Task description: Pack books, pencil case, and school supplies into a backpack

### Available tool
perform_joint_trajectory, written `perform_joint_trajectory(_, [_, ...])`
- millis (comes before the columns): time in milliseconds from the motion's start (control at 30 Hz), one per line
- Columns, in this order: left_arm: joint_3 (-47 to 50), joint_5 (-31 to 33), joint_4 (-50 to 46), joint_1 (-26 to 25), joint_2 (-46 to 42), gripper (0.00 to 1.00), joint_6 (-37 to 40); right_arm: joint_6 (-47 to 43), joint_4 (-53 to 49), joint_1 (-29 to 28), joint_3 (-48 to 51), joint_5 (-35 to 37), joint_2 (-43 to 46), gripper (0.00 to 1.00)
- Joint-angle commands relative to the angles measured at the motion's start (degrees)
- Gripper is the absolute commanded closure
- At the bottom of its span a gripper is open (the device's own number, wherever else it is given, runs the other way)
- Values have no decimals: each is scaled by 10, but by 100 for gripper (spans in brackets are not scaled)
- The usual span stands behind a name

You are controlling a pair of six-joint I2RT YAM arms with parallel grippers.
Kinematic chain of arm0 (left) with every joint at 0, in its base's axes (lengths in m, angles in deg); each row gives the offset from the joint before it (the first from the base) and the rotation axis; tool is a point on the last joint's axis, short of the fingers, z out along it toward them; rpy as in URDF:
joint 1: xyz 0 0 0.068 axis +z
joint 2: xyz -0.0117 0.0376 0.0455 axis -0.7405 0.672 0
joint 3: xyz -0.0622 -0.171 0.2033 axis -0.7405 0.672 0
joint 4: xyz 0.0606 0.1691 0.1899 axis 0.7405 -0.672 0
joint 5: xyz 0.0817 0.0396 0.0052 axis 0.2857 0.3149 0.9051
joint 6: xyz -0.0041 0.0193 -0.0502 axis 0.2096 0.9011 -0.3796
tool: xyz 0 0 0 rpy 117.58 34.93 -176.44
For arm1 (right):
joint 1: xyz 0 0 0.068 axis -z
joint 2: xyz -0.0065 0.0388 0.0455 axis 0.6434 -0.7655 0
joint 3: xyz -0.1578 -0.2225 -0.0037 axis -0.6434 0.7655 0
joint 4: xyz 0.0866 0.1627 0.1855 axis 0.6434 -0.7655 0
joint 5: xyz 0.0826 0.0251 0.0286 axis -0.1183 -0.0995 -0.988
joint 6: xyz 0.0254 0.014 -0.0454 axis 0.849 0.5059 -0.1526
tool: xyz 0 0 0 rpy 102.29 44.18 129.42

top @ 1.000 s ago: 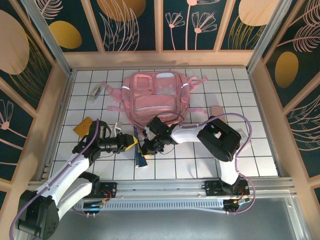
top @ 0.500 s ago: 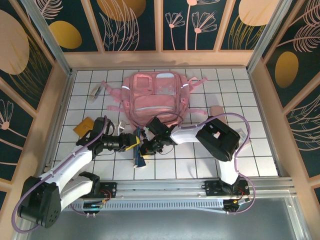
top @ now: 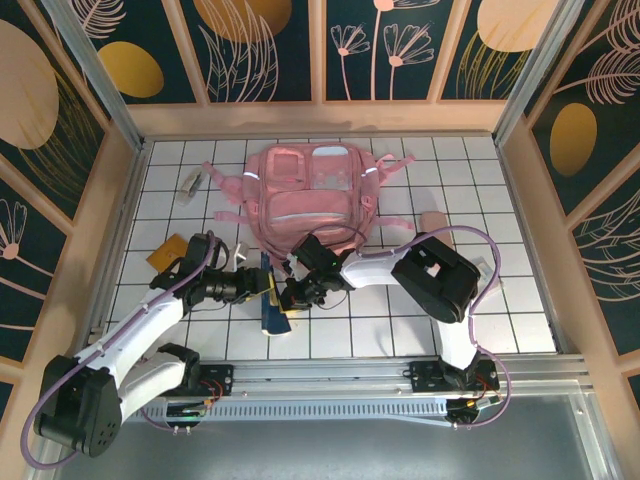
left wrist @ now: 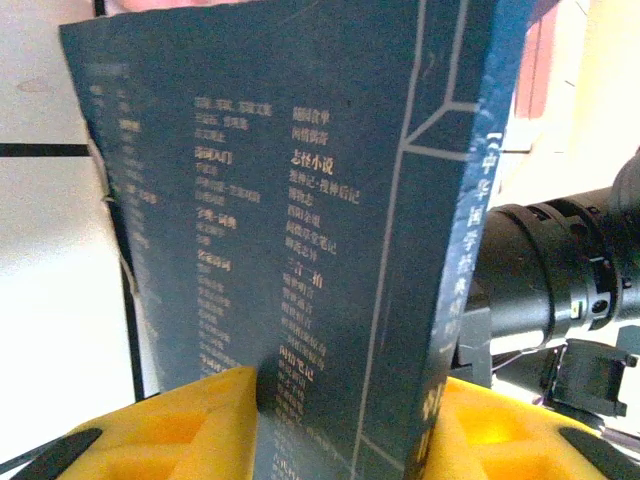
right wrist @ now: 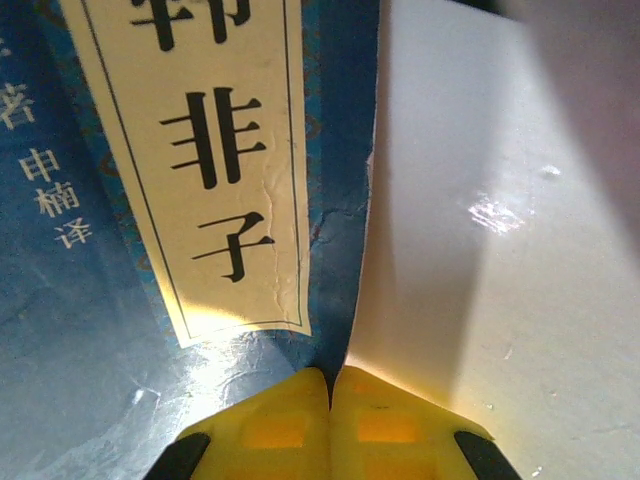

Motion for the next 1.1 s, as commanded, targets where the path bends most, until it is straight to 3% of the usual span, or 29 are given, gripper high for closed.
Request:
perform_joint_trajectory(0, [-1, 65, -93, -2, 21, 70, 5, 7, 17, -11, 5, 17, -3, 100])
perform_joint_trajectory(167, [-48, 117, -153, -2, 26, 82, 11, 8, 18, -12, 15, 42, 20, 100])
perform_joint_trajectory(300, [-74, 100, -159, -3, 20, 97, 9, 12, 50, -15, 36, 53, 51, 95])
perform_joint_trajectory(367, [-93, 85, -162, -2, 20, 100, 7, 12, 63, -15, 52, 62, 76, 90])
perform_joint_trajectory(533, [-155, 30, -160, -2, 16, 100, -2, -10, 55, -12, 83, 83, 172, 64])
perform_joint_trajectory(700, [-201, -99, -83, -3, 8, 100, -43, -43, 10, 3, 102, 95, 300, 40])
perform_joint_trajectory(867, [-215, -206, 0, -3, -1, 100, -43, -53, 13, 76, 136, 34, 408, 24])
perform_joint_trajectory(933, [-201, -237, 61, -3, -5, 100, -75, -61, 27, 109, 144, -8, 438, 18])
perform_joint_trajectory(967, [-194, -250, 102, -2, -5, 100, -103, -60, 34, 131, 149, -28, 450, 10])
perform_joint_trajectory(1067, [-202, -260, 146, -3, 1, 100, -124, -54, 61, 179, 159, -90, 474, 7])
